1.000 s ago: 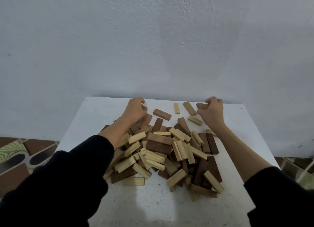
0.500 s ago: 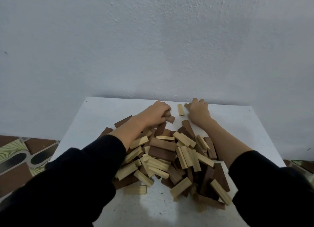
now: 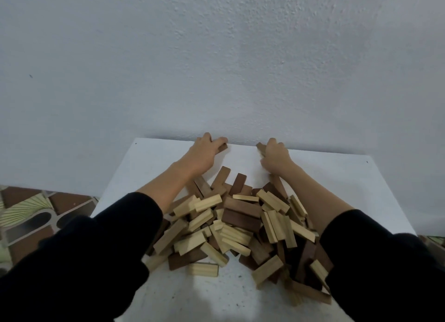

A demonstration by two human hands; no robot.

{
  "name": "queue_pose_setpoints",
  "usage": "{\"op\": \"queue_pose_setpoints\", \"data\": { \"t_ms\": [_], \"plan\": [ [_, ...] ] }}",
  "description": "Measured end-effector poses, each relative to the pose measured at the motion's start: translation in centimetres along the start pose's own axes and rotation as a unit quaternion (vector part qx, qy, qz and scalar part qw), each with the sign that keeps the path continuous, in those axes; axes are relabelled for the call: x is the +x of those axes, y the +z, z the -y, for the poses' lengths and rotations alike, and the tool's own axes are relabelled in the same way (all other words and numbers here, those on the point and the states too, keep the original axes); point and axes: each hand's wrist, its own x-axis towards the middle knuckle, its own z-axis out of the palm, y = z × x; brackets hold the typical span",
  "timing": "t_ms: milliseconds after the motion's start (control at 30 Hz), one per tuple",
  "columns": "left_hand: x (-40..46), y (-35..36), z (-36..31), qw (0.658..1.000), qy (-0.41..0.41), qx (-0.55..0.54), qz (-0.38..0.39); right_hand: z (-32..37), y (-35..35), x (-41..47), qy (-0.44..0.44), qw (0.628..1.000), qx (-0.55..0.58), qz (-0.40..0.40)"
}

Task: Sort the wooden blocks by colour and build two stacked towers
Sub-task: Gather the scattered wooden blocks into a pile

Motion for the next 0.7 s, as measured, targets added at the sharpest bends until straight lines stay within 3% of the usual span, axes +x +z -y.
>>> {"op": "queue_pose_setpoints", "data": {
  "t_ms": [167,400,700],
  "plan": [
    [-1.7,-0.6,1.7,0.998,-0.021,-0.004,0.052,-0.6,-1.8,-1.4,-0.015,0.996,0.088,0.022],
    [-2.9,-0.5,1.5,0.996,-0.051,-0.033,0.065,-1.2,-3.3,-4.2,0.012,0.994,0.043,0.095],
    [-4.1,-1.2,2.2,0.993,-0.076,-0.060,0.061,-0.4,-1.6,-5.1,0.032,0.999,0.000,0.034]
  ]
}}
